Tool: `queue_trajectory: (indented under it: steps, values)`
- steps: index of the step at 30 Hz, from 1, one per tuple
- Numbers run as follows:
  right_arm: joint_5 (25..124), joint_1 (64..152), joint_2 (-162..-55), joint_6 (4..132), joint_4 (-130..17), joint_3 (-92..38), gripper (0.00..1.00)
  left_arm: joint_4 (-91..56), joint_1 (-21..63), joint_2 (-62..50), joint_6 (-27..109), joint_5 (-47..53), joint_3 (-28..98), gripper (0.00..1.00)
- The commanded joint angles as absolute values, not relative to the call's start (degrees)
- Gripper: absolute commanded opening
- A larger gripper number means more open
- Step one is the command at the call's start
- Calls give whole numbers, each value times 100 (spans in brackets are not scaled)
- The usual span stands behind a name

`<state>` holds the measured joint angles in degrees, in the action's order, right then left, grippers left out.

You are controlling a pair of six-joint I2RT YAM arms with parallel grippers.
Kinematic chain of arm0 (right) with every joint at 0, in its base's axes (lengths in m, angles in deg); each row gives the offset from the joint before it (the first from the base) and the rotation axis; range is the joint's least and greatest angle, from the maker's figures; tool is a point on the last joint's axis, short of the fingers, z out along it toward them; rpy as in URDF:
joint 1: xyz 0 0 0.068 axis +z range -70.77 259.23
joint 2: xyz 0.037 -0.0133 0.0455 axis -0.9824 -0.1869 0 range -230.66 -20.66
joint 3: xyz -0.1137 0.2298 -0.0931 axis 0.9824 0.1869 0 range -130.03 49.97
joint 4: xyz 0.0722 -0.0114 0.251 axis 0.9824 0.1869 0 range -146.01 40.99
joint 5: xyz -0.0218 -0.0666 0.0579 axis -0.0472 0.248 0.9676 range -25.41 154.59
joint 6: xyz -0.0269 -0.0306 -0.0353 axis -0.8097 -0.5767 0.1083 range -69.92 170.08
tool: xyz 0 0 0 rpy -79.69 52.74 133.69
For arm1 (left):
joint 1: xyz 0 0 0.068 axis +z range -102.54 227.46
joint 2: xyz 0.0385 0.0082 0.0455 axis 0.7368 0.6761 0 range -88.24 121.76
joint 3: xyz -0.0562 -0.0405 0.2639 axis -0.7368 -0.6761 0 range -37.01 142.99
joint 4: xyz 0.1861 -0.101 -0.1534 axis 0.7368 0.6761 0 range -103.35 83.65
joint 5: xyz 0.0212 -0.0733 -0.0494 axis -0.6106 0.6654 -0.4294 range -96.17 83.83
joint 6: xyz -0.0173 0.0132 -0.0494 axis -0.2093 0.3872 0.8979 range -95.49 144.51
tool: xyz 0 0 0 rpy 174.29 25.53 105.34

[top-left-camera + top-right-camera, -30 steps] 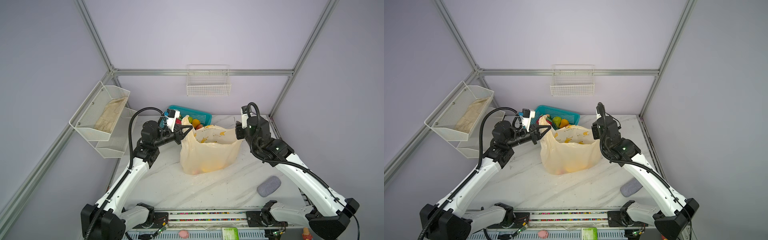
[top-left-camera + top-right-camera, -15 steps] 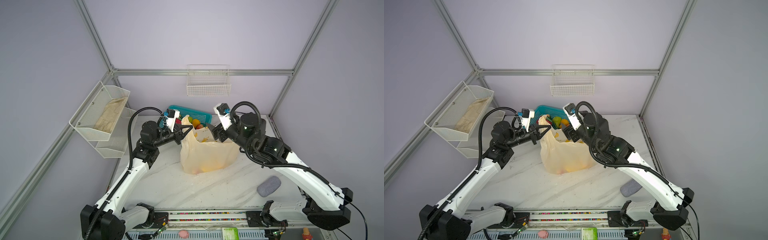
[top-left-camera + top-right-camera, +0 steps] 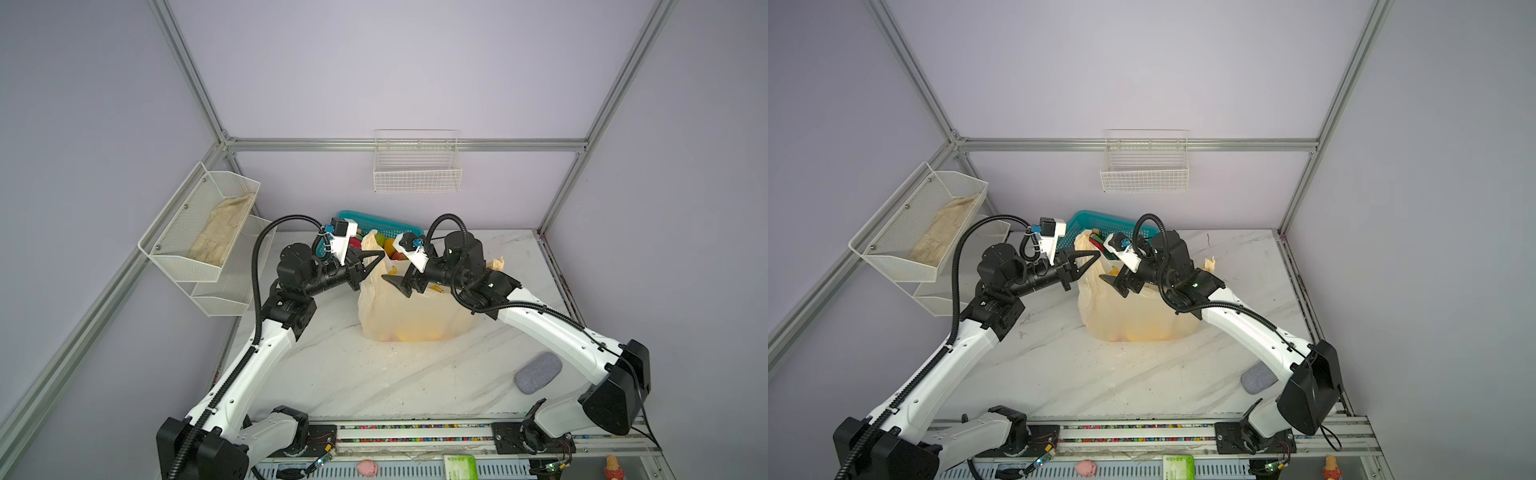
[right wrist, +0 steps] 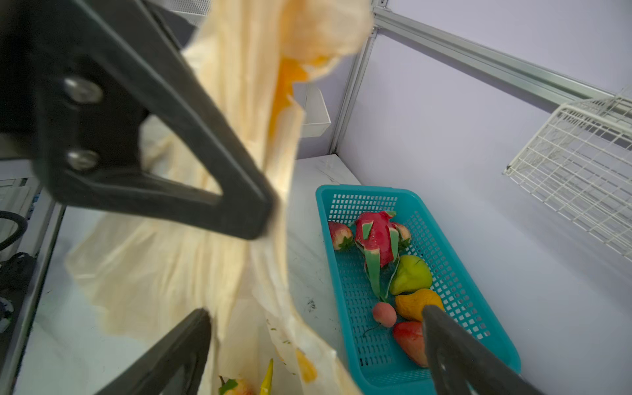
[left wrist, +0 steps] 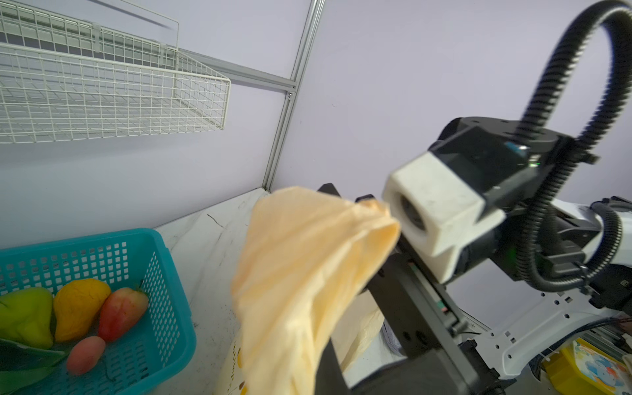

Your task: Place the fake fruits into the plastic bag and tie a complex knot

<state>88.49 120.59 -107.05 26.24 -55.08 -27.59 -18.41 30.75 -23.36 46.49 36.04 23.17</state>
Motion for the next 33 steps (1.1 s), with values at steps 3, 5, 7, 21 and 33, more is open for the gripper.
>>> queue_trajectory:
  steps: [3,5,7,21,33]
  values:
    - [10165,12083,-10915,2569,-6237,-2549,97,-2013,3103,-2522,4681,3700,2187,0]
    - [10326,12089,-10872,2842,-6549,-2224,94,-2021,3103,-2538,4769,3637,2187,0]
    - [10482,12089,-10790,3211,-7112,-1861,92,-2038,3103,-2555,4861,3520,2185,0]
    - [9604,12588,-10679,4617,-9519,-967,86,-2084,2765,-2713,5800,2669,2197,0]
    - [9799,12767,-10770,4634,-8969,-1362,92,-2026,2516,-2801,5839,2085,2148,0]
